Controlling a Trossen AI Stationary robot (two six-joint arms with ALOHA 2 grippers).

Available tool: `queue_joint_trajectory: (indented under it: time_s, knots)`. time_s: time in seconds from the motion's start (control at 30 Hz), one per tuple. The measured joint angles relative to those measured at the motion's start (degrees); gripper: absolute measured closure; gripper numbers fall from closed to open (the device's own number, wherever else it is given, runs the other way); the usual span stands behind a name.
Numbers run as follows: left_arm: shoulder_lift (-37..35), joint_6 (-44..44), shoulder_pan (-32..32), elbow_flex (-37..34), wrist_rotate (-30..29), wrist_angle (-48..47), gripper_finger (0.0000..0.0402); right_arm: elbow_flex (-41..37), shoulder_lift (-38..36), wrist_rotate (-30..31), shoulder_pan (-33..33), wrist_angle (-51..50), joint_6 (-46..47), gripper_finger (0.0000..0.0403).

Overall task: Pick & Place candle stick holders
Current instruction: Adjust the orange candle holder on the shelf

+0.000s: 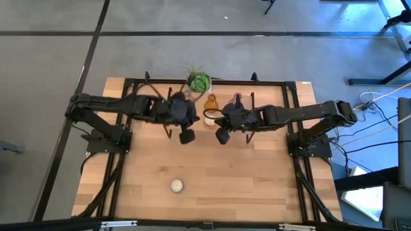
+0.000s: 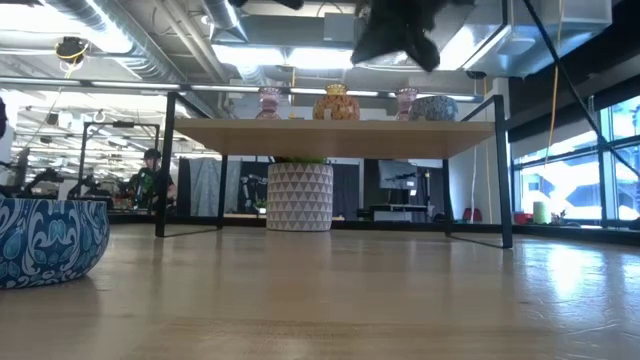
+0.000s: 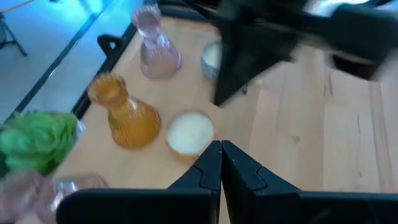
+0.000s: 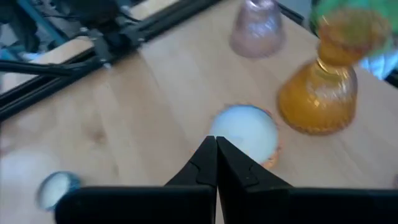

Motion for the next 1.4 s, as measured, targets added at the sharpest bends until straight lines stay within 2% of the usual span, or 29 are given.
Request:
queue_joint_trajectory:
  time_s: [0.23,0.4,0.53,0.7,0.97,1.4]
  knots:
    - [2.49,7.75,10.62,0.00,13.44,1.87,0.0400,11.91,-0.02,0.07,5.13,-12.82,-1.43,0.0403]
    - [6.48,12.54,13.87,0.00,19.32,2.51,0.0400,19.63,-0.02,2.70,10.78,-20.97,-1.23,0.0403]
    - [8.47,15.12,13.94,-0.02,19.39,5.06,0.0400,23.54,-0.09,7.96,14.85,-24.39,0.66,0.0403]
    - [11.10,17.10,14.58,0.00,17.26,8.51,0.0400,24.80,-0.09,12.13,17.18,-24.13,2.03,0.0403]
    - [14.80,19.00,16.47,0.00,14.14,11.76,0.0400,24.80,0.13,12.74,17.29,-24.12,3.21,0.0403]
    - [15.26,20.88,17.00,0.00,11.31,11.92,0.0400,24.78,0.17,12.74,17.61,-23.84,3.40,0.0403]
